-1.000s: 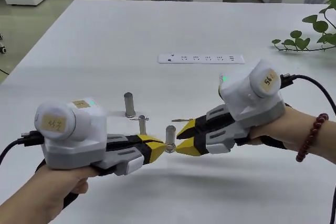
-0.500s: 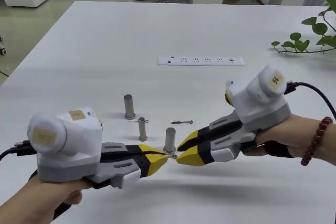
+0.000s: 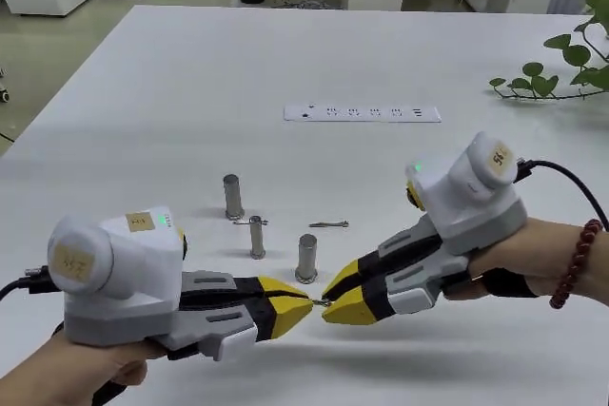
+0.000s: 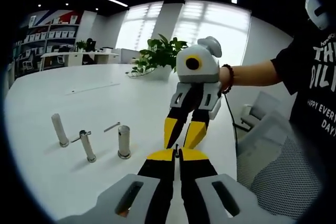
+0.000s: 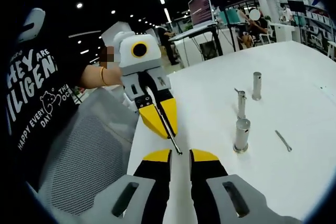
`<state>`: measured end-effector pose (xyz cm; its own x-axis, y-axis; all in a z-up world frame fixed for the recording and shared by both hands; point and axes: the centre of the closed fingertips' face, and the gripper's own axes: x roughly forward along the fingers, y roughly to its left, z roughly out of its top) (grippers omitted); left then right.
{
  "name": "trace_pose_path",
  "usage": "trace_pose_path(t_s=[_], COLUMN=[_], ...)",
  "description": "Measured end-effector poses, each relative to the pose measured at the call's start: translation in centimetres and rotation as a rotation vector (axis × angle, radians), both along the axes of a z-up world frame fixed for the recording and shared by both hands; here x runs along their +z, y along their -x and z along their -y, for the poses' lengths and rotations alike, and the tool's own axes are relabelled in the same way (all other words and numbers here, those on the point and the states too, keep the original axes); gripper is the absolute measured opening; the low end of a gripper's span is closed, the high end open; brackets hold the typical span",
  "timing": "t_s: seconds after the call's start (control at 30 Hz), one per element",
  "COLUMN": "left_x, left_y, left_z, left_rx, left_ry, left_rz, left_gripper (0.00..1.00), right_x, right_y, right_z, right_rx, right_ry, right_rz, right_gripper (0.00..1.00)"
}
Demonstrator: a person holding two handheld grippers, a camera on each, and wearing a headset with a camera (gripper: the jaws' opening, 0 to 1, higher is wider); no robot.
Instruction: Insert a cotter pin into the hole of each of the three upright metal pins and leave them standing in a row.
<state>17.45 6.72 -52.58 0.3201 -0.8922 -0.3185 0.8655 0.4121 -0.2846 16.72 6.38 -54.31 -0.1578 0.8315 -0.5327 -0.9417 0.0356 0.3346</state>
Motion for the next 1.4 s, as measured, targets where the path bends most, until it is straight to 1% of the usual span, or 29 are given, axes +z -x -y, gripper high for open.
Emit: trace_pose_path(t_s=[0.23,0.5,0.57,0.7,0.73,0.8,0.87,0.93,1.0,1.03,1.07,1.1,1.13,1.2,1.27,1.3,1.33,1.4], left_x=[0.1,0.1,0.0,-0.1,-0.2,-0.1,0.0,0.0,-0.1,-0.3,-0.4,-0.6,-0.7,-0.9,-0.9,-1.0,-1.0,-1.1], left_y=[0.1,0.5,0.5,0.6,0.5,0.4,0.4,0.1,-0.2,-0.4,-0.5,-0.7,-0.7,-1.2,-1.5,-1.6,-2.3,-2.5], left_z=[0.2,0.4,0.4,0.5,0.5,0.5,0.5,0.4,0.3,0.2,0.2,0.1,0.1,-0.2,-0.3,-0.4,-0.9,-1.0], left_rx=[-0.010,-0.026,-0.027,-0.028,-0.025,-0.019,-0.013,-0.001,0.013,0.016,0.024,0.029,0.031,0.055,0.072,0.079,0.118,0.135], left_ry=[0.008,0.018,0.019,0.019,0.017,0.014,0.018,0.015,0.001,-0.007,-0.014,-0.028,-0.029,-0.047,-0.056,-0.061,-0.085,-0.099], left_rz=[0.003,-0.004,-0.011,-0.012,-0.018,-0.010,-0.008,0.002,0.024,0.026,0.033,0.044,0.042,0.061,0.071,0.077,0.115,0.123], left_gripper=[0.00,0.00,0.00,0.00,0.00,0.00,0.00,0.01,0.03,0.04,0.04,0.04,0.04,0.03,0.02,0.03,0.04,0.10], right_x=[0.0,0.1,0.1,0.0,0.0,0.1,0.3,0.4,0.3,0.2,0.1,0.1,0.0,-0.1,-0.2,-0.2,-0.3,-0.5], right_y=[0.3,0.3,0.4,0.4,0.4,0.2,0.1,0.1,0.1,0.0,0.0,-0.2,-0.3,-0.6,-0.9,-1.0,-1.3,-1.6], right_z=[0.0,0.0,0.1,0.2,0.2,0.2,0.2,0.2,0.3,0.3,0.3,0.3,0.4,0.5,0.8,0.8,1.0,1.2], right_rx=[0.022,0.038,0.046,0.071,0.078,0.082,0.098,0.108,0.128,0.135,0.136,0.139,0.140,0.137,0.132,0.131,0.121,0.112], right_ry=[-0.006,-0.006,-0.003,0.008,0.015,0.020,0.024,0.035,0.052,0.064,0.070,0.078,0.082,0.095,0.111,0.114,0.125,0.138], right_rz=[-0.002,-0.002,0.003,0.036,0.051,0.067,0.096,0.112,0.145,0.166,0.171,0.187,0.197,0.213,0.227,0.230,0.238,0.246], right_gripper=[0.06,0.01,0.00,0.00,0.00,0.00,0.00,0.00,0.00,0.00,0.00,0.00,0.00,0.00,0.00,0.00,0.00,0.00])
